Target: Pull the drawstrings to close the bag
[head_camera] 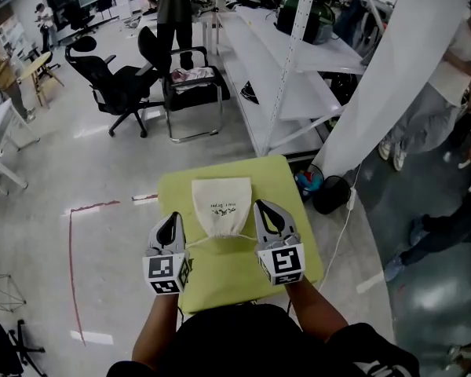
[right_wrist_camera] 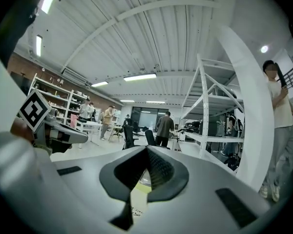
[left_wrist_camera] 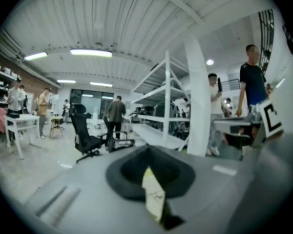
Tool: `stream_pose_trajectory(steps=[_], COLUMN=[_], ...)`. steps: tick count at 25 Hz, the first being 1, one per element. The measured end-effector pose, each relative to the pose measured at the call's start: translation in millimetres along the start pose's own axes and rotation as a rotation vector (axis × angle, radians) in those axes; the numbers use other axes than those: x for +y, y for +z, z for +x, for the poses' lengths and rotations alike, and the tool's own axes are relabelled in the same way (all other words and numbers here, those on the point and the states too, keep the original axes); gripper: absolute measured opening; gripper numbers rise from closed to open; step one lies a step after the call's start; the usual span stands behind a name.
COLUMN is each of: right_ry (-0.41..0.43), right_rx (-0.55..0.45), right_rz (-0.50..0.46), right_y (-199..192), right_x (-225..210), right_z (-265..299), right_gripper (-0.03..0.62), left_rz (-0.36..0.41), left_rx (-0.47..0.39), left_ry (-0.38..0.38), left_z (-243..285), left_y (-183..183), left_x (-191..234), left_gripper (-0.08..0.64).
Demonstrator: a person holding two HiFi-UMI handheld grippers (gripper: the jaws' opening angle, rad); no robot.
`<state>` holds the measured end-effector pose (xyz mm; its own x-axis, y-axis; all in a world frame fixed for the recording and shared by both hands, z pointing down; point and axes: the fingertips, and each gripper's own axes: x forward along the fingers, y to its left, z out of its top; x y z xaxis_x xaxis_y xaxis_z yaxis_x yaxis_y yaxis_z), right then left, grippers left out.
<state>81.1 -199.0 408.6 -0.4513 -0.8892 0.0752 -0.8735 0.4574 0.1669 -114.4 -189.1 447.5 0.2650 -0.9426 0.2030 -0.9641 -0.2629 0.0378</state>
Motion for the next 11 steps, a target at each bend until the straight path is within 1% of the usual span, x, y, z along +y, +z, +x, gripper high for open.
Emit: stream_pose_trajectory(steps=[11], right_ry=[-0.006], right_rx=[-0.01], right_rz=[0.01], right_y=[-2.6], right_x=[-5.4], right_z=[1.5], right_gripper=[0.006], left_rz=[0.017], left_rx=[0.002], left_ry=[-0.028], left_z=[9.8], left_y=[-0.2], left_x=[-9.3], left_gripper=[0.008])
